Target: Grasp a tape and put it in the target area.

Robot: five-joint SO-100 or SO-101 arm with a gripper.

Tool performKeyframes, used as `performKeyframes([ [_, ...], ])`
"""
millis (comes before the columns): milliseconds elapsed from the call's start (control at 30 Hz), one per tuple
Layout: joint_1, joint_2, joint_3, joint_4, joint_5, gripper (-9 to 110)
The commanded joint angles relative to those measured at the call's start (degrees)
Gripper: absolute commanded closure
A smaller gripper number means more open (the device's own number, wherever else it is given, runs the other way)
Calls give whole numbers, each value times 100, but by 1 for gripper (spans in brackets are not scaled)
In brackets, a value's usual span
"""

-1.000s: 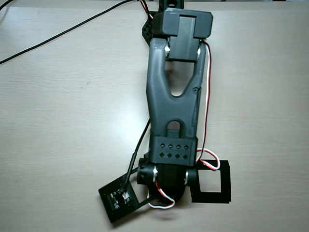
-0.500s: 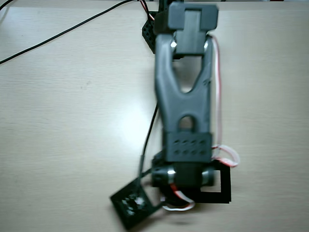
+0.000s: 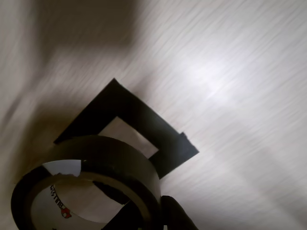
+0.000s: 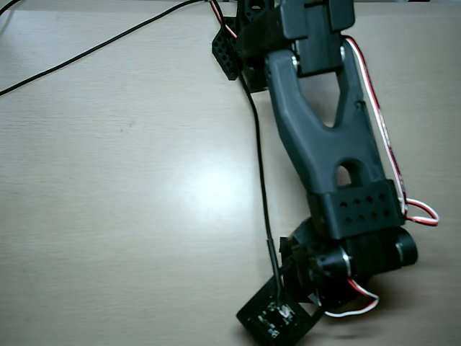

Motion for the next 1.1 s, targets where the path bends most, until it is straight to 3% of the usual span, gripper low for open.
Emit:
performKeyframes([
  [0,-18,-88,-352,-9,70,101],
  [500,62,-940,-765,-97,202,101],
  [1067,123,-1002,-1345,501,378,91],
])
